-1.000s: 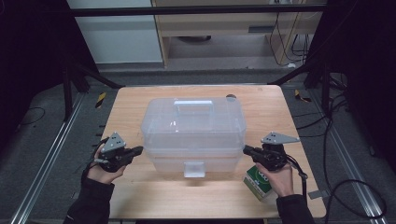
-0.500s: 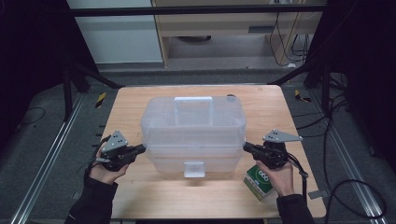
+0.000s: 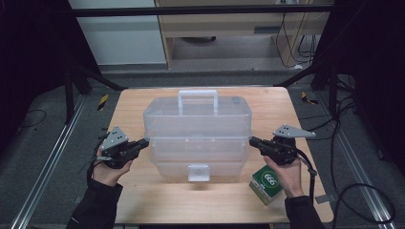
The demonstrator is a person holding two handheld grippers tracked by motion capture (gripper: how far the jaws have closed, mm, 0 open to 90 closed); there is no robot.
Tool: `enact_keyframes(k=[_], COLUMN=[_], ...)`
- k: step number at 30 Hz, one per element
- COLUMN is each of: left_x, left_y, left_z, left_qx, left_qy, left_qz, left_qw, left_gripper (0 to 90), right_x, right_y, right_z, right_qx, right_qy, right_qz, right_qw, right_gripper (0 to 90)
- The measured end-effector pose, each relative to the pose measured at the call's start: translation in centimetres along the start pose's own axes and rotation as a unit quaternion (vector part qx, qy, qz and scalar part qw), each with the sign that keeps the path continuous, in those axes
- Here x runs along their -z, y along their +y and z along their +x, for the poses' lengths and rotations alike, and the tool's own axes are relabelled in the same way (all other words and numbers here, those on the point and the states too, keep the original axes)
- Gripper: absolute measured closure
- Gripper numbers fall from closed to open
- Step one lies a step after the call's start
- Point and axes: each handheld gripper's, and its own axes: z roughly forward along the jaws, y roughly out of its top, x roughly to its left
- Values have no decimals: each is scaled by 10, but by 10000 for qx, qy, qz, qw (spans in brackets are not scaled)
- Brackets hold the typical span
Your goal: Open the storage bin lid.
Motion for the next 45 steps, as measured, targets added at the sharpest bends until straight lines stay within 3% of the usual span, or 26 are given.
enact_keyframes(k=[6,10,14,17,28,34,45], left_x=[-2,-5,-8,-12,-21,-21,-20], left_y=[-2,-7,-11,-11,-4,-1,1], left_z=[1,6,9,10,5,3,2], left_qx=[-42,-108,-215,-257,-511,-536,-647], left_qy=[103,432,580,604,586,591,662], left_qz=[38,90,-25,-80,-299,-342,-234], left_qw=[9999,9990,9981,9978,9965,9962,9954], left_gripper=[855,727,587,531,551,567,585], right_x=[0,-1,0,0,0,0,-3], right_y=[0,-1,-1,-1,-1,0,-1], right_z=[1,2,2,2,2,2,3], right_qx=[3,29,39,35,36,28,27], right_qy=[-4,-7,-8,-4,-7,-2,36], right_qz=[10,50,55,50,48,42,91], right_qw=[10000,10000,10000,10000,10000,10000,9999], right_gripper=[898,898,898,898,898,897,869])
